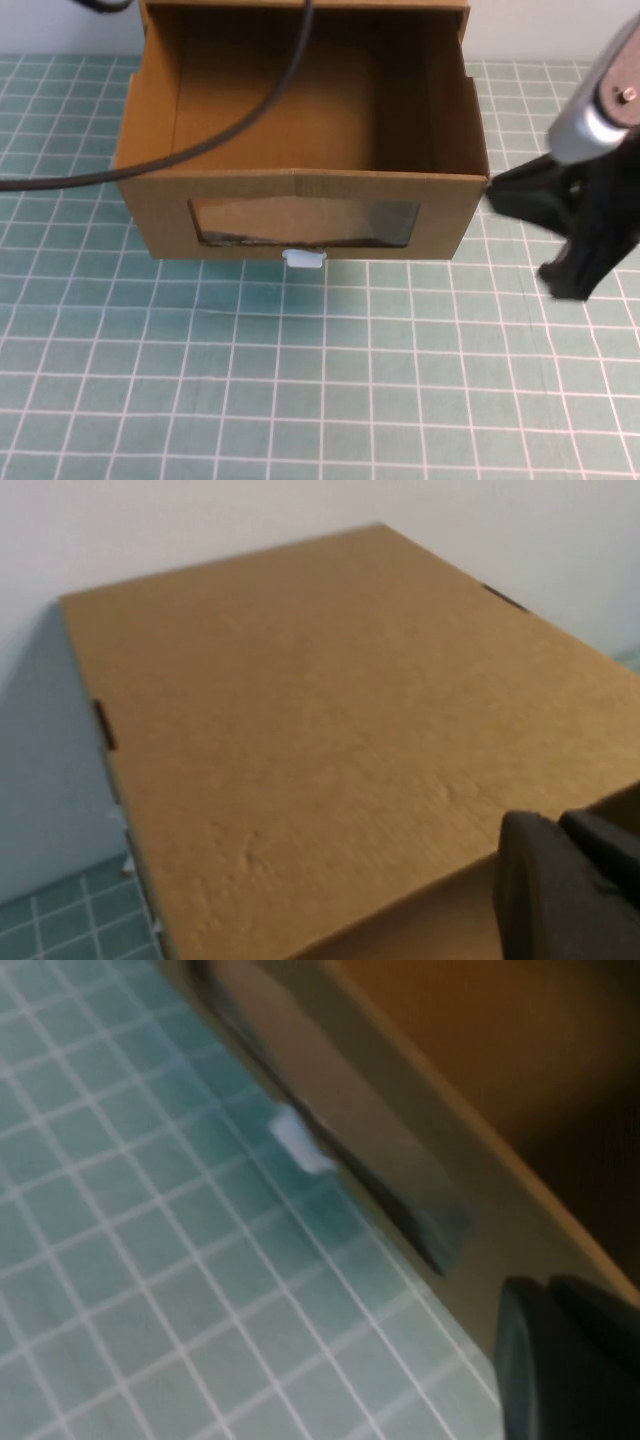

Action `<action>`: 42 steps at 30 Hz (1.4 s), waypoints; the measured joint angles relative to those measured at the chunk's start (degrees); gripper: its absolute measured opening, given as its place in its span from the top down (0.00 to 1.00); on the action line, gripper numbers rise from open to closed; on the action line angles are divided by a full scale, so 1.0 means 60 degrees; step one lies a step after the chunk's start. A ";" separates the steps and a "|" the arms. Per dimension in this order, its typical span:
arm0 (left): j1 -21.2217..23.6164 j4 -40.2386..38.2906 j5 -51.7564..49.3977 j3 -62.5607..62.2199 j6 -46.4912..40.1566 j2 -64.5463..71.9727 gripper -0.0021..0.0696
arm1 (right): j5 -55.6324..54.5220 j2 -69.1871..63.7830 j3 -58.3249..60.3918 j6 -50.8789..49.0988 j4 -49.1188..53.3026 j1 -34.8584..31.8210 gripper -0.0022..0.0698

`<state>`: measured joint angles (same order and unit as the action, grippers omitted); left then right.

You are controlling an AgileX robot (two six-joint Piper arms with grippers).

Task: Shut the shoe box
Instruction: Press the shoe box with left arm, then close the shoe box with your right arm

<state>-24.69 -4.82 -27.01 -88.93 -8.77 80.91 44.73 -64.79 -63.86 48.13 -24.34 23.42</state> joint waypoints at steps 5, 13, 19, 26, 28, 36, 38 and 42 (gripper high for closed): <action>-0.0007 -0.2046 -0.1463 -0.1122 -0.2776 0.1019 0.98 | 0.0232 -0.0335 -0.0065 0.1951 -0.1847 0.1450 0.99; 0.0089 -0.3074 -0.2992 -0.3667 -0.3570 0.3136 0.98 | 0.0098 -0.1961 -0.0065 0.3908 -0.2094 0.3276 0.99; 0.0975 -0.5447 -0.4329 -0.5225 -0.3570 0.4684 0.98 | -0.0883 -0.3155 -0.0065 0.4837 -0.0230 0.3925 0.99; 0.1897 -0.7589 -0.5138 -0.5659 -0.3570 0.5614 0.98 | -0.3397 -0.4198 -0.0065 0.4857 0.0946 0.4096 0.99; 0.1948 -0.7699 -0.5281 -0.5659 -0.3570 0.5684 0.98 | -0.3864 -0.4654 -0.0224 0.4864 0.0962 0.4096 0.99; 0.1948 -0.7907 -0.5602 -0.5684 -0.3570 0.5684 0.98 | -0.4069 -0.6651 -0.2014 0.4898 0.0837 0.3216 0.99; 0.1948 -0.7940 -0.5620 -0.5684 -0.3570 0.5684 0.98 | -0.4092 -0.7053 -0.2647 0.4914 0.0707 0.2930 0.99; 0.1948 -0.7944 -0.5620 -0.5693 -0.3570 0.5684 0.98 | -0.3137 -0.7747 -0.3828 0.4966 0.0404 0.2671 0.99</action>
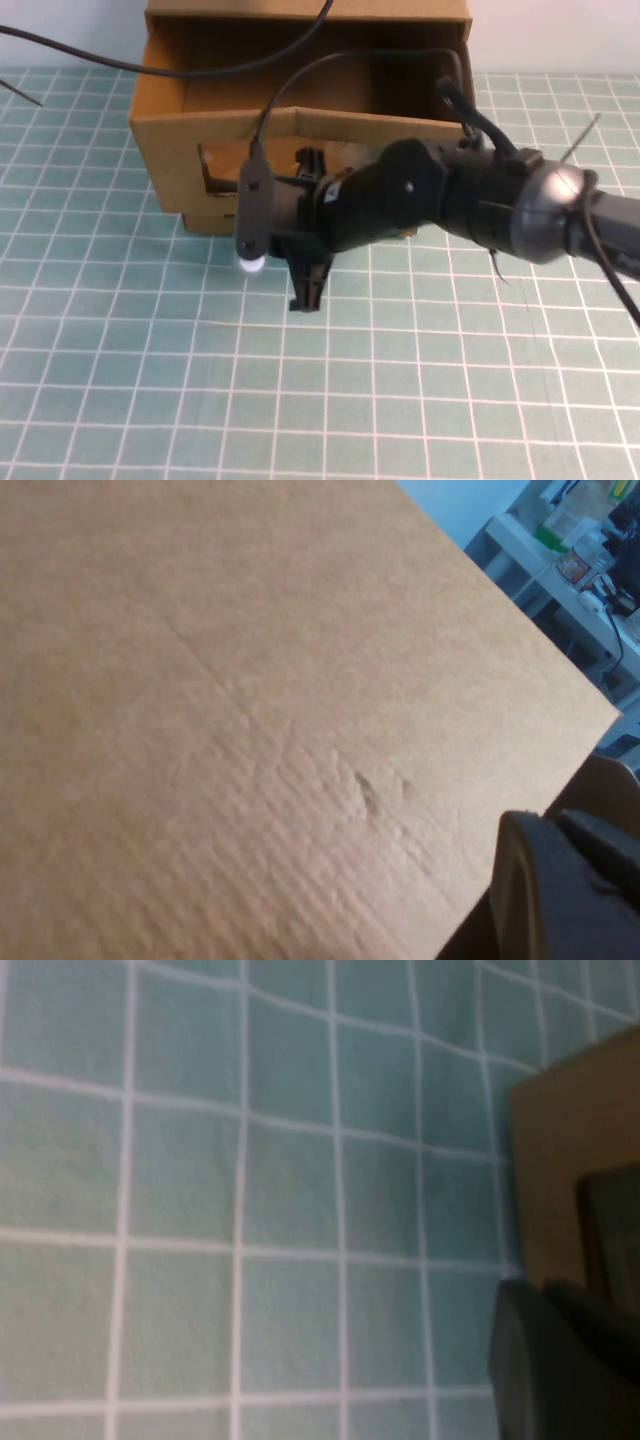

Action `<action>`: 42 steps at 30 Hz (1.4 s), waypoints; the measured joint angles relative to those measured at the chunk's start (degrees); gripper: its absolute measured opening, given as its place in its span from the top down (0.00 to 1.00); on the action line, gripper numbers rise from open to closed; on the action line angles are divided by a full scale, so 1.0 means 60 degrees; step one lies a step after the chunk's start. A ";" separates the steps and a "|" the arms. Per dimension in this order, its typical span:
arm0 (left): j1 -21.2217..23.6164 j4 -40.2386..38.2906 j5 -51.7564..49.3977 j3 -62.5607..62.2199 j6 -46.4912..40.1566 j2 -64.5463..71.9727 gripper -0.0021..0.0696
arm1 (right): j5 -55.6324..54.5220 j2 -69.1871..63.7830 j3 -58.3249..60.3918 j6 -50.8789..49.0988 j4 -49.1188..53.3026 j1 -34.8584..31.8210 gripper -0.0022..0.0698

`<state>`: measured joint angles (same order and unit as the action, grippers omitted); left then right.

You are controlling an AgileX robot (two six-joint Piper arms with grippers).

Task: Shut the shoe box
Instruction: Close the shoe box with your right arm

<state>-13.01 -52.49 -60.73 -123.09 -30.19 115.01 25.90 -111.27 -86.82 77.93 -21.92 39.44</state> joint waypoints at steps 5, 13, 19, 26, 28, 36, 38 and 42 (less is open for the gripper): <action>0.0000 0.0000 0.0000 0.0000 0.0000 0.0000 0.98 | 0.1753 -0.0827 -0.1622 -0.0010 -0.0766 -0.0170 0.99; 0.0000 0.0000 -0.0021 0.0000 -0.0022 0.0000 0.98 | 0.2661 -0.1012 -0.2227 0.0721 -0.0896 -0.0302 0.99; 0.0000 0.0000 -0.0021 0.0000 -0.0022 0.0000 0.98 | 0.3062 -0.0456 -0.1697 0.0938 -0.0531 -0.0298 0.99; 0.0000 0.0000 -0.0003 0.0000 -0.0022 0.0000 0.98 | 0.1757 0.1075 0.0639 0.0938 0.0141 0.0139 0.99; 0.0000 0.0000 -0.0003 0.0000 -0.0022 0.0000 0.98 | 0.0857 0.1495 0.1562 0.0938 0.0208 0.0415 0.99; 0.0000 0.0000 -0.0003 0.0000 -0.0022 0.0000 0.98 | -0.5261 0.2185 0.4845 0.0938 0.0176 0.1266 0.99; 0.0000 0.0000 -0.0003 0.0000 -0.0022 0.0000 0.98 | -0.6492 0.2097 0.5265 0.0952 -0.0078 0.1265 0.99; 0.0000 0.0000 -0.0003 0.0000 -0.0022 0.0000 0.98 | -0.7463 0.1838 0.5407 0.0958 -0.0726 0.1246 0.99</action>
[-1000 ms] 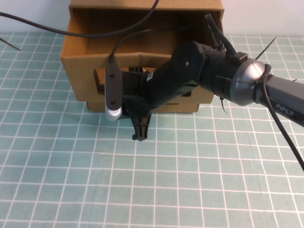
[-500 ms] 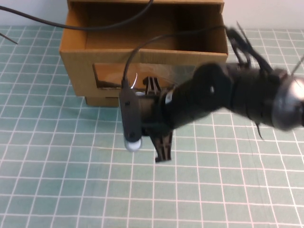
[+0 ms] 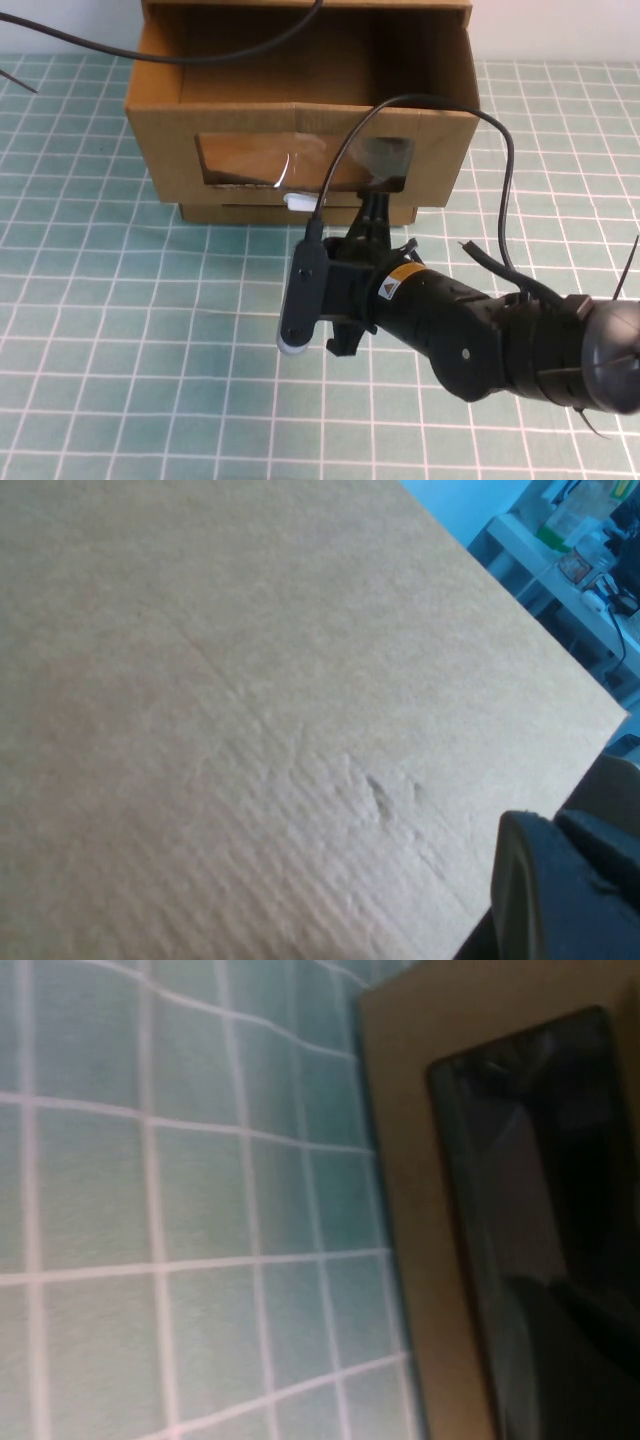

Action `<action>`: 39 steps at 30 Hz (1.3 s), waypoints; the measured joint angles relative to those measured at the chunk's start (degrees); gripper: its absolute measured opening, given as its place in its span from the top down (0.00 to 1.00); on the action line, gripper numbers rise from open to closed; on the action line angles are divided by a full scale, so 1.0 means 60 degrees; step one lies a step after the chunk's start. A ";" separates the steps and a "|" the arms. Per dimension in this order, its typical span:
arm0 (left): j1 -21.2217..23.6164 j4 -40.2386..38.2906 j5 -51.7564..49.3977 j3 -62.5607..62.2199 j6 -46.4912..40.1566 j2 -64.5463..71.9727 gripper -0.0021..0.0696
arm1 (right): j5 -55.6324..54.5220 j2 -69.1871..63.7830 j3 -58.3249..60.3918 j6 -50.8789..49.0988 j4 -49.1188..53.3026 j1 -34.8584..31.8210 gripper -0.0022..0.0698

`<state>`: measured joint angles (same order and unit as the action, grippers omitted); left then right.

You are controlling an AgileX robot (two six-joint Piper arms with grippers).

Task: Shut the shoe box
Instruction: Close the shoe box with your right arm

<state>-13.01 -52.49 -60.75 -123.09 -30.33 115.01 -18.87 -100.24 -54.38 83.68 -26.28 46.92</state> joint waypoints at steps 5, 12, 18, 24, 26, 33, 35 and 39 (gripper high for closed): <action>0.0000 0.0000 0.0000 0.0000 0.0000 0.0000 0.98 | -0.1227 -0.0099 0.0000 0.0016 -0.0402 -0.0014 0.99; 0.0000 0.0000 0.0000 0.0000 0.0000 0.0023 0.98 | -0.1010 -0.0518 -0.0725 0.0016 -0.0591 -0.0554 0.99; 0.0000 0.0017 0.0000 0.0000 0.0000 0.0112 0.98 | 0.0095 -0.1631 -0.2627 0.0016 -0.1002 -0.1345 0.99; 0.0000 0.0017 0.0012 0.0000 0.0000 0.0112 0.98 | 0.0997 -0.2261 -0.3794 0.0016 -0.1158 -0.1618 0.99; 0.0000 0.0017 0.0012 0.0000 -0.0015 0.0112 0.98 | 0.1044 -0.2331 -0.3912 0.0016 -0.1340 -0.1618 0.99; 0.0000 0.0017 0.0012 0.0000 -0.0015 0.0112 0.98 | 0.1062 -0.2446 -0.4149 0.0020 -0.2202 -0.1618 0.99; 0.0000 0.0017 0.0012 0.0000 -0.0015 0.0112 0.98 | 0.1553 -0.2597 -0.4546 0.0036 -0.2582 -0.1750 0.99; 0.0000 0.0017 -0.0046 0.0000 -0.0015 0.0112 0.98 | 0.3260 -0.2886 -0.5540 0.0098 -0.3106 -0.2200 0.99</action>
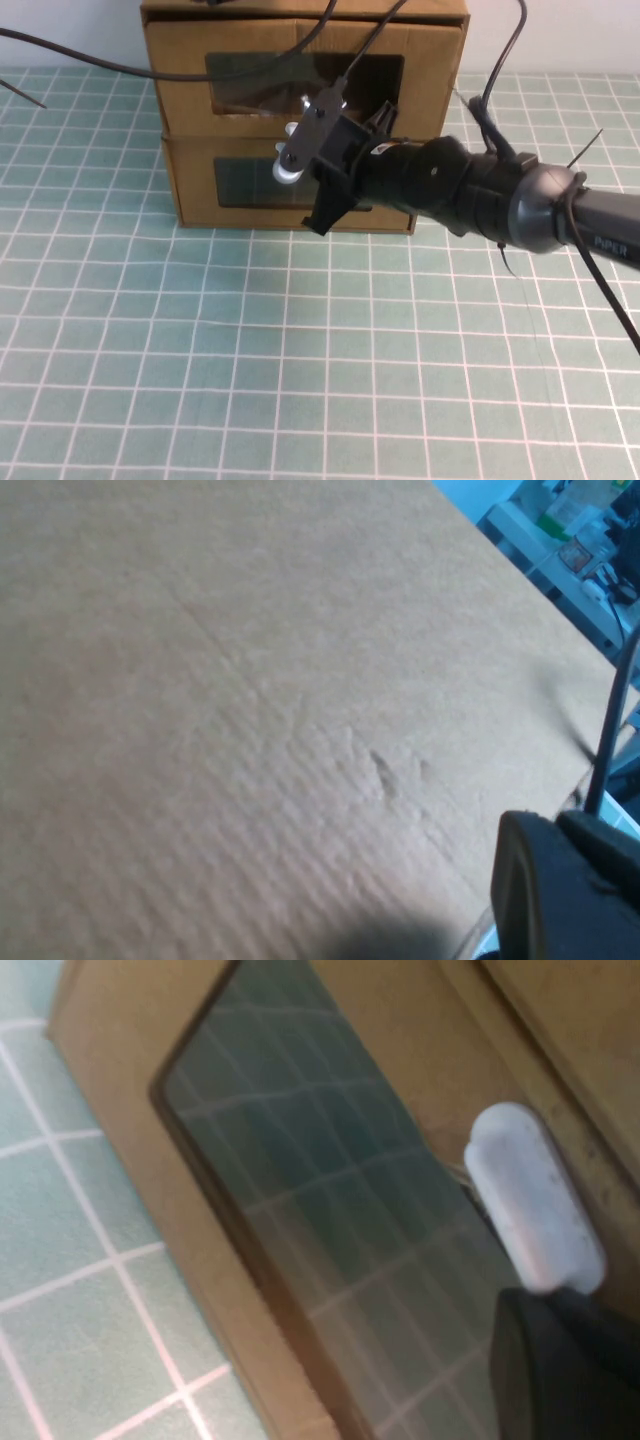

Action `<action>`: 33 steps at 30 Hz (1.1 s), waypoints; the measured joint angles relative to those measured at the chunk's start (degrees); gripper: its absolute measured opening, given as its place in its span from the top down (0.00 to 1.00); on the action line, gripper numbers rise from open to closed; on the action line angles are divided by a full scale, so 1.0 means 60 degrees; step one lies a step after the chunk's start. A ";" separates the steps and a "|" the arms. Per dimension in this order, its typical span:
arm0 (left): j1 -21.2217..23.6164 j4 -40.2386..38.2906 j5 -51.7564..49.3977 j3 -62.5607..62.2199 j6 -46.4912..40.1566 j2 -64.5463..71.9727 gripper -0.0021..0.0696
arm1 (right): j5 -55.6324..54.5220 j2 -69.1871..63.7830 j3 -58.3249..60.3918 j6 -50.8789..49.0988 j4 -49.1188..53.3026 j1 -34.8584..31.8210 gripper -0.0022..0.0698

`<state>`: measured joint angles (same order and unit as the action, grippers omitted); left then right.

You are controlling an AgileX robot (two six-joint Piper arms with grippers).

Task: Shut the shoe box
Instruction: Close the shoe box with your right arm

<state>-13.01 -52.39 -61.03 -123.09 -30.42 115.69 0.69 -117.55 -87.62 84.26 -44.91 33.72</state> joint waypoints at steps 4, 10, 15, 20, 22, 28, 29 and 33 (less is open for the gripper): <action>0.0000 0.0000 -0.0182 0.0000 0.0000 0.0000 0.98 | 0.0637 -0.0123 -0.0347 0.0058 -0.0045 -0.0110 0.99; 0.0000 -0.0017 -0.0218 0.0000 0.0000 0.0000 0.98 | 0.1295 -0.0105 -0.0473 0.0058 -0.0064 -0.0184 0.99; 0.0014 -0.0017 -0.0290 0.0000 -0.0112 -0.0041 0.98 | 0.2327 0.0206 -0.0514 0.0024 -0.0338 -0.0184 0.99; 0.0290 -0.0017 -0.0461 0.0000 -0.0153 -0.0418 0.98 | 0.3742 0.0945 -0.0624 -0.0356 -0.0500 -0.0215 0.99; 0.0456 -0.0017 -0.0510 0.0000 -0.0172 -0.0637 0.98 | 0.4333 0.1224 -0.0657 -0.0733 -0.0499 -0.0282 0.99; 0.0688 0.0060 -0.1162 0.0000 -0.0172 -0.1378 0.98 | 0.6470 0.2049 -0.0657 -0.1261 -0.0137 -0.0597 0.99; 0.0704 0.0077 -0.1257 0.0000 -0.0197 -0.1568 0.98 | 0.6958 0.2274 -0.0657 -0.1299 0.0035 -0.0643 0.99; 0.0726 0.0154 -0.1499 0.0000 -0.0216 -0.2666 0.98 | 0.8434 0.3509 -0.0657 -0.2520 0.1002 -0.0819 0.99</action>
<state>-8.65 -51.46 -70.02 -123.09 -31.72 99.69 51.29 -96.50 -91.56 69.14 -38.90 28.80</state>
